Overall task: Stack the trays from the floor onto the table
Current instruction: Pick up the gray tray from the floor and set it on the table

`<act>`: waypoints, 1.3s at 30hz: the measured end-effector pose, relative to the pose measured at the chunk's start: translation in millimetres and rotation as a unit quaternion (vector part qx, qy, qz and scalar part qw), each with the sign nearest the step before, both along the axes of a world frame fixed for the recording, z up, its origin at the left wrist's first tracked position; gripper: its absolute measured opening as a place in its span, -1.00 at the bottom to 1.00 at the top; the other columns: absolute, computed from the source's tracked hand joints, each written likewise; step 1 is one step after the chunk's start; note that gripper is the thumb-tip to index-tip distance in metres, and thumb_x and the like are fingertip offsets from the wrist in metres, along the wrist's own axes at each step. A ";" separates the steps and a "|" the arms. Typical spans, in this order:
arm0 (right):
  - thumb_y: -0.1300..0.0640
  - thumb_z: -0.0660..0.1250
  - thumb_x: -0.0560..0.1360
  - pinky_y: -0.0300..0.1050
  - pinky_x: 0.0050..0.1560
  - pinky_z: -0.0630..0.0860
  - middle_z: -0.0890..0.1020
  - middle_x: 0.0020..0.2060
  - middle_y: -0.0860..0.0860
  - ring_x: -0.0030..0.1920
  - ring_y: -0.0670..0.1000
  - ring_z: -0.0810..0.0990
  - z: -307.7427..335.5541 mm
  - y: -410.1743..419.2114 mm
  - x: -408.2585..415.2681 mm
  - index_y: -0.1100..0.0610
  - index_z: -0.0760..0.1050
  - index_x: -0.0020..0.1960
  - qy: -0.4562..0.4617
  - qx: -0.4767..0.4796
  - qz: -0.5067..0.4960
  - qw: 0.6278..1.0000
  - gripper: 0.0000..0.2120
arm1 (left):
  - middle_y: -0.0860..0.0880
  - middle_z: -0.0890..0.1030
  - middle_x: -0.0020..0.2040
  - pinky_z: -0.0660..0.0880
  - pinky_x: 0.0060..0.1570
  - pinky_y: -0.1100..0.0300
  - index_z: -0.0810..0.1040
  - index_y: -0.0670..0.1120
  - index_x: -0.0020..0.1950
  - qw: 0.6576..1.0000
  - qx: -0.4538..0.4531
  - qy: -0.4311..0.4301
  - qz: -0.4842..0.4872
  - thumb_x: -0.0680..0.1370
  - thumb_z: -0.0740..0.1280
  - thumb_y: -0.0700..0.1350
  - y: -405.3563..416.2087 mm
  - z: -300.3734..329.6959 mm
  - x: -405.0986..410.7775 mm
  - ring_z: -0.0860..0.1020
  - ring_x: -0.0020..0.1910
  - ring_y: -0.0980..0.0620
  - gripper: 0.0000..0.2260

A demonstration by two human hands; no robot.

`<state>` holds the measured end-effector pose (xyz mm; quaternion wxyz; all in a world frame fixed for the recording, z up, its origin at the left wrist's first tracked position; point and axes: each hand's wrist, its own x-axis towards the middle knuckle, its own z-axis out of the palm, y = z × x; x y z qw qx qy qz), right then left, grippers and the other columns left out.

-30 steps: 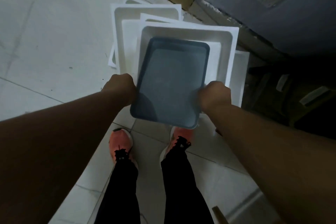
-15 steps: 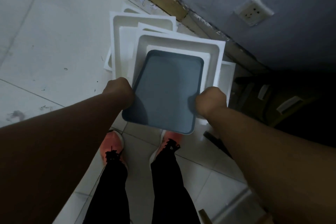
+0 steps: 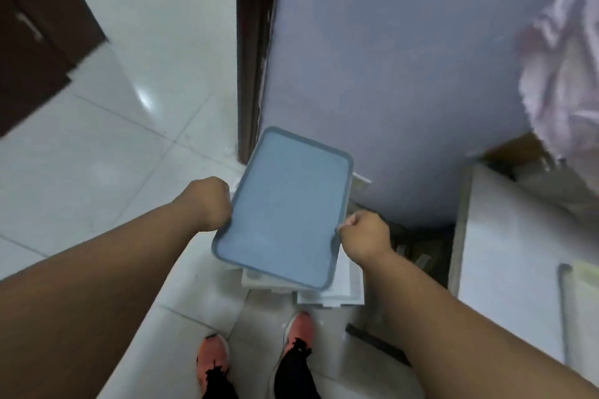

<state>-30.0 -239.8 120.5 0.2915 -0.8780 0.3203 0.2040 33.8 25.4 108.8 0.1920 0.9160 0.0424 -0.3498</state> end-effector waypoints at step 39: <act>0.15 0.28 0.49 -0.02 -0.24 0.48 0.52 -0.30 0.01 -0.22 0.18 0.51 363.1 -331.9 -405.1 0.11 0.44 -0.22 -0.319 -0.196 -0.162 0.913 -0.88 | -0.04 0.55 -0.38 0.39 -0.33 0.15 0.50 -0.13 -0.34 0.931 -0.210 -0.286 -0.082 0.42 0.38 -0.24 -366.0 361.1 -329.0 0.48 -0.33 -0.08 -0.86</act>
